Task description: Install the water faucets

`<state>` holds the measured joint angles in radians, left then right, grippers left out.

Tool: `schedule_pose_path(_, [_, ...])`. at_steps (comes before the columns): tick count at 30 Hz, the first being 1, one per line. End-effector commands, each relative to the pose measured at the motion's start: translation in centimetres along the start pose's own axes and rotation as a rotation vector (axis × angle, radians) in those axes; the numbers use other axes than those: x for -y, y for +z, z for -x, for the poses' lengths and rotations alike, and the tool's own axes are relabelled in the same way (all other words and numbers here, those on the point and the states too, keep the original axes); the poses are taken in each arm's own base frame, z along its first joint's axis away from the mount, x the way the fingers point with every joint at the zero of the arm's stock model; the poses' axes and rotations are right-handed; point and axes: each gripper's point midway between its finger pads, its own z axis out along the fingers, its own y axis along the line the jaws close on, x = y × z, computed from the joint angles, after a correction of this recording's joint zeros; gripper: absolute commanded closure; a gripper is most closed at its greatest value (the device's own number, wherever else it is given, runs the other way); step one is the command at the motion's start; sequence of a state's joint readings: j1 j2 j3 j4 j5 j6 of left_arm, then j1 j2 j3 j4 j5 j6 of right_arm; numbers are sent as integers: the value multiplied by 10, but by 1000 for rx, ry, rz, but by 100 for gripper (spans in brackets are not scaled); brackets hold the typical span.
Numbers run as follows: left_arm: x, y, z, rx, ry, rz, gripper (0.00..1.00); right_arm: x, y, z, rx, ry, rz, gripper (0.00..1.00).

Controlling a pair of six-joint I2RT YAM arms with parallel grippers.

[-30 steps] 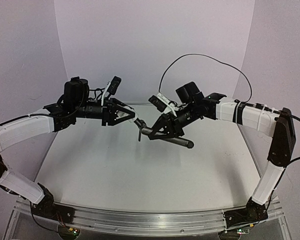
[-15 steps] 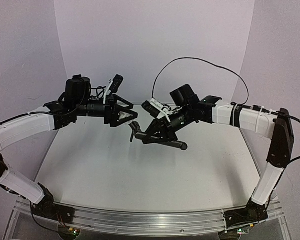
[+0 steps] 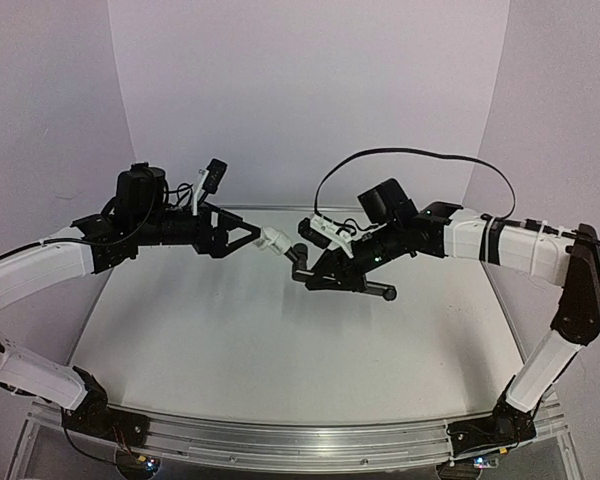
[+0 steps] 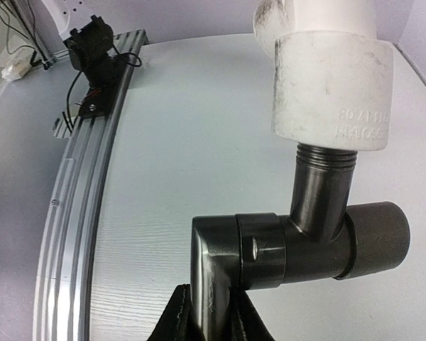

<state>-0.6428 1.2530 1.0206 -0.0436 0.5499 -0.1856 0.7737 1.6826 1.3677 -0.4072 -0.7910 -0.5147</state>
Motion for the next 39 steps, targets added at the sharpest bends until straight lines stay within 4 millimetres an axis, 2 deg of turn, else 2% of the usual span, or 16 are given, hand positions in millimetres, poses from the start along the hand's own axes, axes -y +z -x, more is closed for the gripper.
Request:
schedule_pose_path(1, [-29, 0, 15, 37, -200, 136, 8, 39, -35, 37, 59, -144, -304, 100])
schedule_pose_path(4, [-38, 10, 17, 8, -366, 143, 9, 69, -47, 31, 2, -159, -487, 100])
schedule_pose_path(7, [-53, 13, 16, 13, -540, 133, 11, 88, -55, 27, -51, -200, -627, 100])
schedule_pose_path(10, [-76, 8, 14, 53, -778, 155, 12, 109, -63, 17, -168, -282, -829, 100])
schedule_pose_path(12, [-89, 11, -2, 62, -966, 172, 12, 115, -61, 16, -255, -370, -950, 100])
schedule_pose_path(16, [-76, 30, -3, 67, -1147, -55, 11, 117, -49, 13, -358, -470, -1021, 100])
schedule_pose_path(19, [-73, 36, 0, 83, -1202, -141, 10, 117, -39, 20, -350, -504, -1033, 100])
schedule_pose_path(27, [-64, 55, 1, 72, -1232, -199, 8, 115, -21, 25, -359, -544, -1015, 100])
schedule_pose_path(32, [-62, 66, -4, 55, -1252, -236, 19, 115, -14, 29, -345, -543, -1011, 100])
schedule_pose_path(37, [-67, 73, -16, 40, -1274, -215, 24, 111, -10, 37, -307, -533, -995, 100])
schedule_pose_path(39, [-67, 73, -15, 47, -1263, -219, 30, 111, -8, 38, -308, -535, -993, 100])
